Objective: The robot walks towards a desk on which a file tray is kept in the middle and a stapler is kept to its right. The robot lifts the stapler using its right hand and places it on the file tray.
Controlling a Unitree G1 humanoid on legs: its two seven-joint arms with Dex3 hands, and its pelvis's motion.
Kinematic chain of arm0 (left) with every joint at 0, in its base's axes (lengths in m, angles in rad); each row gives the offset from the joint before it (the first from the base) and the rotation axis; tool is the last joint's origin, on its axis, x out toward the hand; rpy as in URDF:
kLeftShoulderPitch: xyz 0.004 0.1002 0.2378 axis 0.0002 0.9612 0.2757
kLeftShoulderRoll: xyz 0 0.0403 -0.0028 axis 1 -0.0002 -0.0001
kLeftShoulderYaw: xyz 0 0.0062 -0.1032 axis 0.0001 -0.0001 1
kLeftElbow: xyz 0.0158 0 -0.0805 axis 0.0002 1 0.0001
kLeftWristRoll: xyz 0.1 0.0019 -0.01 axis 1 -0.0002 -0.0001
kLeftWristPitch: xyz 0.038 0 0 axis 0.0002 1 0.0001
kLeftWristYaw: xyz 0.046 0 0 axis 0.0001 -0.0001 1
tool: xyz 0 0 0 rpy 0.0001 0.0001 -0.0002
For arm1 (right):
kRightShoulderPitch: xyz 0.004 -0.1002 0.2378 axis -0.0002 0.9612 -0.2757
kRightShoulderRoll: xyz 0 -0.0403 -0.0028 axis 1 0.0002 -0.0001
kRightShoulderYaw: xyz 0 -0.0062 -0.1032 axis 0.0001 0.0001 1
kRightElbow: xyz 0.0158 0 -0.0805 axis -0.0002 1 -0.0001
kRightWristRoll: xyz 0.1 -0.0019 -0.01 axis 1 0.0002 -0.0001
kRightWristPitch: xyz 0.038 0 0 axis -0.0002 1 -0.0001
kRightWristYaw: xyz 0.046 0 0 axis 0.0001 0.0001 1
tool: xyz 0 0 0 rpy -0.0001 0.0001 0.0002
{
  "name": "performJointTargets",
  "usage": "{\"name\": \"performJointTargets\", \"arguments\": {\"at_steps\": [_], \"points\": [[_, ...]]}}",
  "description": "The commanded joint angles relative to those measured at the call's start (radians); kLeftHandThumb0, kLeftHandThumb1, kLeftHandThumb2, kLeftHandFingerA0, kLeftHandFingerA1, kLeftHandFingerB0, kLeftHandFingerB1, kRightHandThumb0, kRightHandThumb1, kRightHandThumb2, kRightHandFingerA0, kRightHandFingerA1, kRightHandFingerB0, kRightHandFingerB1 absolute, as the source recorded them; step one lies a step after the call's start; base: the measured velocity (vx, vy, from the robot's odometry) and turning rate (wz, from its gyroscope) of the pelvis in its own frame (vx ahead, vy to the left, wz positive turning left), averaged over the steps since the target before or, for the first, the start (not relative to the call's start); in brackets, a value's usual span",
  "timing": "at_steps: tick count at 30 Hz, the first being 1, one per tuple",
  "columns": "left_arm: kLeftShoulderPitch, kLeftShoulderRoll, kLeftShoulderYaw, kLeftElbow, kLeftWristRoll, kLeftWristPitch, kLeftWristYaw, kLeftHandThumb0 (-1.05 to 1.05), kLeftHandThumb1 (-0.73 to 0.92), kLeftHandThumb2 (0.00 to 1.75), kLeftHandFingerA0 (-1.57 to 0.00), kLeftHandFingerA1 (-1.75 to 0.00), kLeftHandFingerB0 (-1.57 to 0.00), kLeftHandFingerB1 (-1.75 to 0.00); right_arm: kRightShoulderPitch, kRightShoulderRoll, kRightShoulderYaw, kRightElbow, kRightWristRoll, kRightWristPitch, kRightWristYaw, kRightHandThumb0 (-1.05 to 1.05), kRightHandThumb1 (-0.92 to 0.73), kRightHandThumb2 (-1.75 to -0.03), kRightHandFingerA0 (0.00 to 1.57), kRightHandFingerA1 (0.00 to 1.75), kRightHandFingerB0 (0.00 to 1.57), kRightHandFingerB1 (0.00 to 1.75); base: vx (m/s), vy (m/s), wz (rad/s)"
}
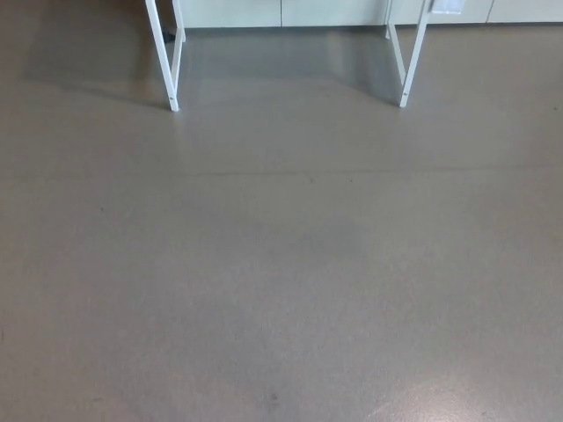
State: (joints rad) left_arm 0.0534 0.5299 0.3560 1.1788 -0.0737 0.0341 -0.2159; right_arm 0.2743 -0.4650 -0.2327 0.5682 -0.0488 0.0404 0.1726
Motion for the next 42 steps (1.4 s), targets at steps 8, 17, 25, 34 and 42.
{"name": "performJointTargets", "arguments": {"at_steps": [8,17,25,34,42], "points": [[0.001,0.019,-0.002,0.014,-0.021,-0.052,-0.055,-0.78,0.87,0.81,-0.01,-0.79,0.00,-0.47,-0.012,-0.009,-0.023,0.035,0.052,0.018,0.056,-0.47,-0.53,-0.57,0.15,0.39,0.01,0.19,0.00,0.000,0.00],[0.019,0.023,-0.017,-0.001,-0.023,-0.060,-0.067,-0.84,0.70,1.23,0.00,-0.64,-0.11,-0.52,0.006,-0.013,-0.021,-0.018,0.055,0.061,0.070,-0.45,-0.56,-0.56,0.17,0.41,0.00,0.20,0.00,0.000,0.00],[0.022,0.018,-0.023,-0.006,-0.016,-0.036,-0.040,-0.80,0.85,0.91,-0.09,-0.75,0.00,-0.43,0.015,-0.028,-0.006,-0.006,0.034,0.053,0.065,-0.54,-0.42,-0.76,0.15,0.49,0.00,0.16,0.00,0.000,0.00],[0.015,0.014,-0.026,0.018,-0.015,-0.045,-0.026,-0.79,0.89,0.80,0.00,-0.65,0.00,-0.43,0.007,-0.026,-0.022,-0.003,0.063,0.075,0.091,-0.50,-0.41,-0.75,0.19,0.50,0.00,0.18,0.00,0.000,0.00],[0.033,0.019,-0.052,-0.021,-0.009,-0.042,-0.039,-0.80,0.70,1.15,-0.02,-0.65,0.00,-0.49,0.031,-0.058,0.012,-0.007,0.028,0.076,0.085,-0.52,-0.59,-0.57,0.21,0.38,0.00,0.22,0.00,0.000,0.00]]}}
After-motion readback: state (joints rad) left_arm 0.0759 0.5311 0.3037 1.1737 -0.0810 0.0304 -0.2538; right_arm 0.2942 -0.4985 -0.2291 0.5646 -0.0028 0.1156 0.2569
